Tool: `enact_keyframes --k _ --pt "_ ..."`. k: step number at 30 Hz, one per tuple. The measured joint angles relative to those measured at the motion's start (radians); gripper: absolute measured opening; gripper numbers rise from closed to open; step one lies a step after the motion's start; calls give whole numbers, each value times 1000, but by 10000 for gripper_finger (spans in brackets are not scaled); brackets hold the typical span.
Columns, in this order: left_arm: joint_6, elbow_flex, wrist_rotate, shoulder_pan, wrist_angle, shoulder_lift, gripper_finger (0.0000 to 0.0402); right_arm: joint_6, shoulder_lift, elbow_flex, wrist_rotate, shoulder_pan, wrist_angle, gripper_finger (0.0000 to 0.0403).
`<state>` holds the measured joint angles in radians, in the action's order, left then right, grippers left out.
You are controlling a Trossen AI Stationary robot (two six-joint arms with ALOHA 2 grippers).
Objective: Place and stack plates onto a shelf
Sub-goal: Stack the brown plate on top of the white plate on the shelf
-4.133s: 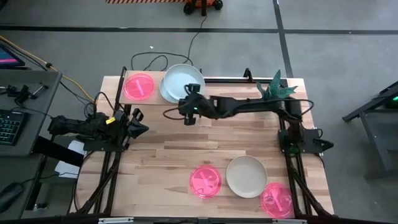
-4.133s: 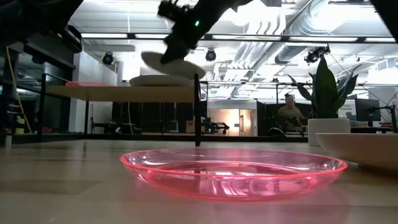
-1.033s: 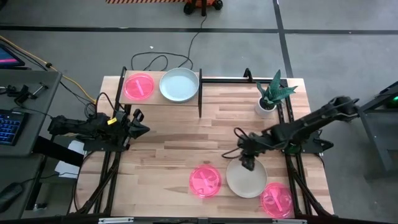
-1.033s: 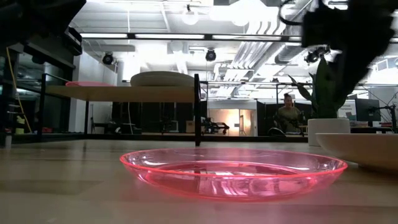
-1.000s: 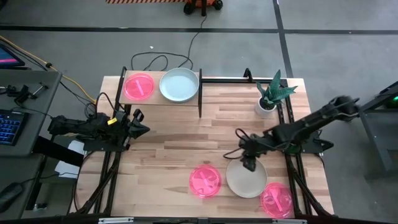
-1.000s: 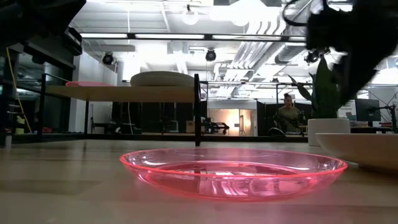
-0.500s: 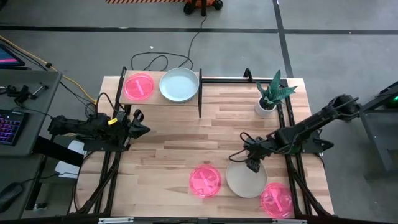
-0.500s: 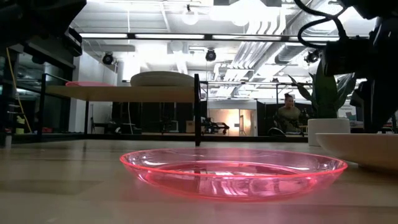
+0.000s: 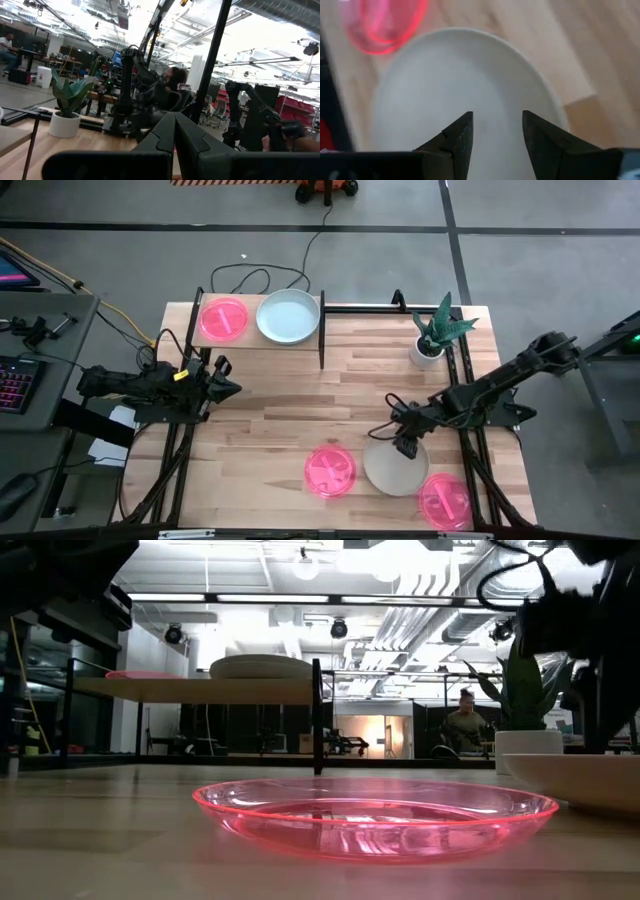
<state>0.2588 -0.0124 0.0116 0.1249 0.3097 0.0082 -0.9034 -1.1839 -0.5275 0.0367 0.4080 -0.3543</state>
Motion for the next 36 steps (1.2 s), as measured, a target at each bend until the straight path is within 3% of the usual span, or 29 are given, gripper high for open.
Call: enact_keyframes --k 3,10,23,36 --pt "0 0 0 0 0 0 1 43 0 -32 -11 0 -19 151" --pt "0 0 0 0 0 0 1 100 0 -68 -161 -1 -114 151" --pt "0 0 0 0 0 0 1 8 -1 24 -158 0 -149 151" --pt "0 0 0 0 0 0 1 3 -17 33 -140 0 -129 151"
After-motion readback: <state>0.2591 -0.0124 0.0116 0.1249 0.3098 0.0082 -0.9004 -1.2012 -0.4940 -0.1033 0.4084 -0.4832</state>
